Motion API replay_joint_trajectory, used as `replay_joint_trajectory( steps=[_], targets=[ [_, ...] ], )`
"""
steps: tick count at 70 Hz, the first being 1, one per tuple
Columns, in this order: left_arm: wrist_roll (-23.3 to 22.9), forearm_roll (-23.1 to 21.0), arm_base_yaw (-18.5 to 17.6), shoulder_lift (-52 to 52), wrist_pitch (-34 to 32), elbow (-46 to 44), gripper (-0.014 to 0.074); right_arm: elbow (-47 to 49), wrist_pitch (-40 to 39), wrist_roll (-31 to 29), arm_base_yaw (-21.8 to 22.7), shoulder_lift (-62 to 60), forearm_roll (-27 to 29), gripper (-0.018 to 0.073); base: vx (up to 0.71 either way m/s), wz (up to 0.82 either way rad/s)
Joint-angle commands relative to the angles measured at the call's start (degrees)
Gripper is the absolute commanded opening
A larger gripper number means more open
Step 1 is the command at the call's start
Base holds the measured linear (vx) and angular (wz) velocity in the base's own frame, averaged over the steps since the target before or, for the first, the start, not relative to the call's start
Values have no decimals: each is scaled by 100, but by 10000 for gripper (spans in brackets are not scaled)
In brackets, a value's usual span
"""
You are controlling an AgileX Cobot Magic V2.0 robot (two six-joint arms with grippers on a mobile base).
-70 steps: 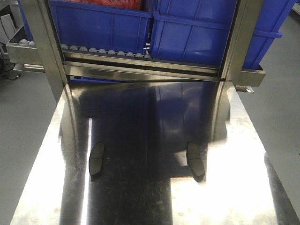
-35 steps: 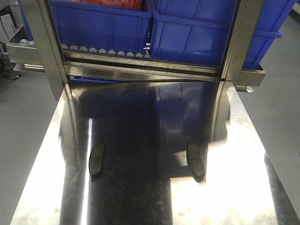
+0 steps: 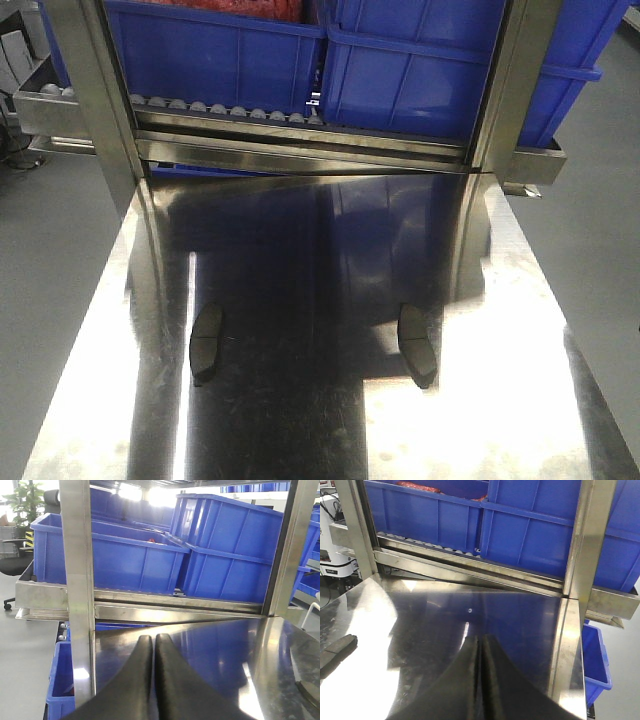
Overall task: Move and align brake pads A on conveyor
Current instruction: 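Stop at the steel table facing the two brake pads on it, then lower the open left gripper over the nearest brake pad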
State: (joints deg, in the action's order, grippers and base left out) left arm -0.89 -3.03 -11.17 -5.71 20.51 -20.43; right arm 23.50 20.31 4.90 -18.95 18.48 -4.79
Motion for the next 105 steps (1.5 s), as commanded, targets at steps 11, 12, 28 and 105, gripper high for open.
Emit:
replay_joint_trajectory(
  steps=[11,12,28,105],
  targets=[
    [-1,-18,-33,-79,-389,-132,-6,156,-416,-45,14,52,-55,-6,0,0],
    [-1,-18,-33,-79,-389,-132,-6,156,-416,-45,14,52,-55,-6,0,0],
    [-1,-18,-33,-79,-415,-132,27,156,-416,-45,14,52,-55,-6,0,0],
    [209,-324,-38,-4582,494,-2264,627,156,-416,-45,14,52,-55,-6,0,0]
  ],
)
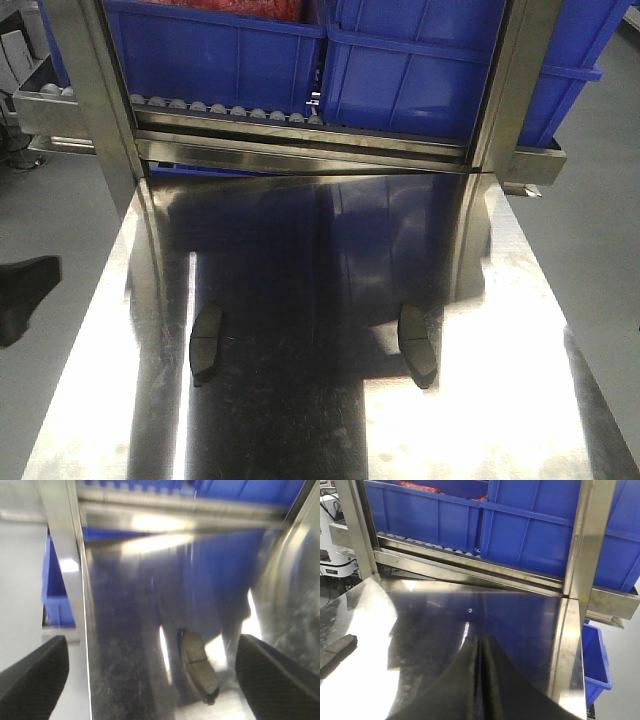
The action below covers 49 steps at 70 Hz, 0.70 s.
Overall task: Move and align brake pads A on conveyor
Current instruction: 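Lower the open left gripper over the nearest brake pad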
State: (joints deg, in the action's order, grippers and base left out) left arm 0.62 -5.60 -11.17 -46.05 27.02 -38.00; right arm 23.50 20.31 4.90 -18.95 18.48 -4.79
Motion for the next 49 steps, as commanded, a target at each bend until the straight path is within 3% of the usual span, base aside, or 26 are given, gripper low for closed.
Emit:
replay_joint_trajectory(
  steps=[1,17,31,49],
  targets=[
    [59,-67,-38,-715,-82,-610,627,156,-416,-45,14,52,-55,-6,0,0],
    [37,-81,-38,-2473,1094,-1821,624,156,-416,-45,14,52,-55,-6,0,0],
    [24,-546,-52,-3813,2067,-2769,617,156,-416,-45,14,52,-55,-6,0,0],
    [-164,-547,-464,-5120,2509,-3732,611,156,-416,-45,14,52,-55,-6,0,0]
  ],
)
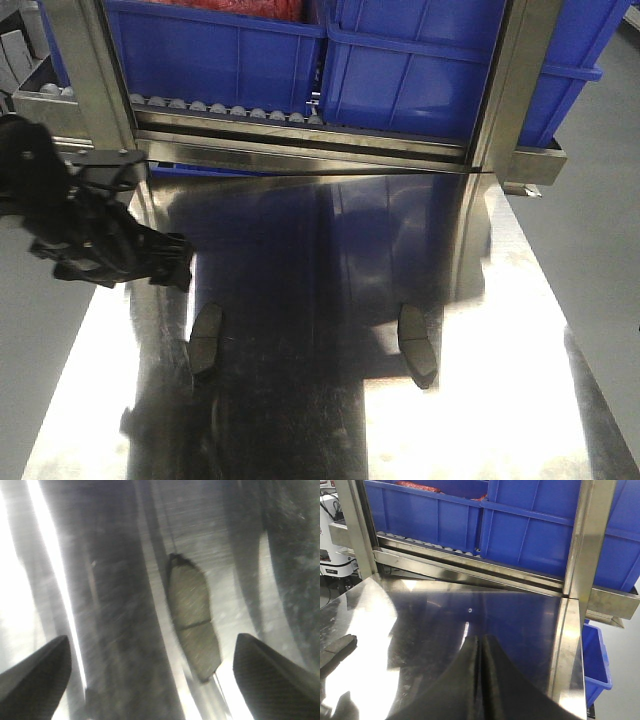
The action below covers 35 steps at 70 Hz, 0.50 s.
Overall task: Move and align brake pads A on conveyor
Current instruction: 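Lower the open left gripper over the nearest brake pad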
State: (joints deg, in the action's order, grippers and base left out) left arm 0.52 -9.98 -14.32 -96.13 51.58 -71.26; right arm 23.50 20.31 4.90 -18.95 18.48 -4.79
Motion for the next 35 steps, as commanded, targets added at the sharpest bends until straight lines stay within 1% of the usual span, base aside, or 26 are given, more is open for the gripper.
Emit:
replay_joint_trajectory(
  steps=[1,9,19,27,35],
  targets=[
    [-174,-95,-158,-142,97,-449,611,156,-415,-45,14,52,-55,-6,0,0],
    [-265,-68,-317,-576,454,-770,608,156,-415,-45,14,52,-55,-6,0,0],
    [-365,-27,-518,-1007,655,-1053,608,156,-415,-45,14,52,-55,-6,0,0],
    [-604,147,-578,-1235,751,-1158,606,156,-415,-45,14,52,-55,-6,0,0],
    [-613,170,-584,-1392,790,-1155,604,156,-415,-45,14,52,-55,-6,0,0]
  ],
)
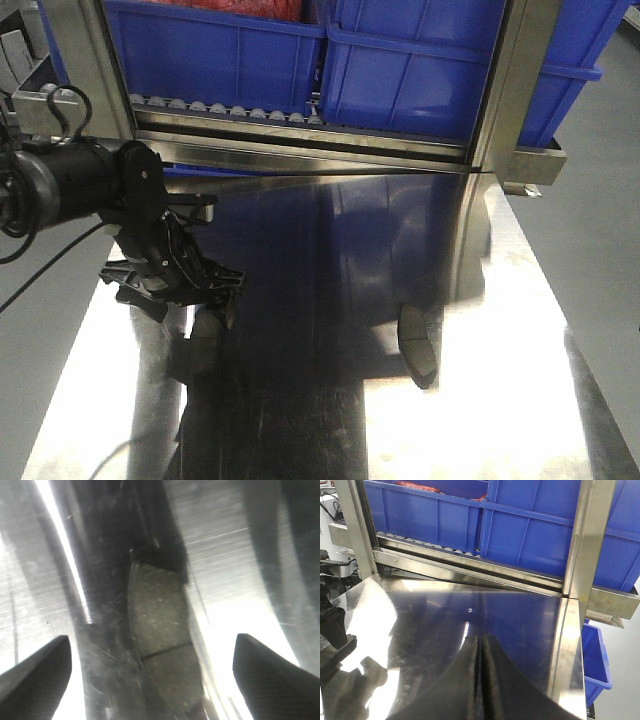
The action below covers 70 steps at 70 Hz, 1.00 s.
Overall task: Move and align brake pads A on conveyor
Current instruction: 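Lower the open left gripper over the nearest brake pad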
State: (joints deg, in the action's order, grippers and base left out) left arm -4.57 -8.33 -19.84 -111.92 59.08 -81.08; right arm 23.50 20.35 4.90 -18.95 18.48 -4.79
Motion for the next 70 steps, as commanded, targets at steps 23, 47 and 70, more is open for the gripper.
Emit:
replay_joint_trajectory(
  steps=[23,47,70],
  targets=[
    [-99,4,-32,-67,26,-173,593,156,-419,-45,14,52,-55,-6,0,0],
    [-87,8,-39,-101,18,-173,590,156,-419,-45,14,52,-55,-6,0,0],
    [-42,8,-39,-93,92,-173,347,156,-419,-45,14,52,-55,-6,0,0]
  ],
)
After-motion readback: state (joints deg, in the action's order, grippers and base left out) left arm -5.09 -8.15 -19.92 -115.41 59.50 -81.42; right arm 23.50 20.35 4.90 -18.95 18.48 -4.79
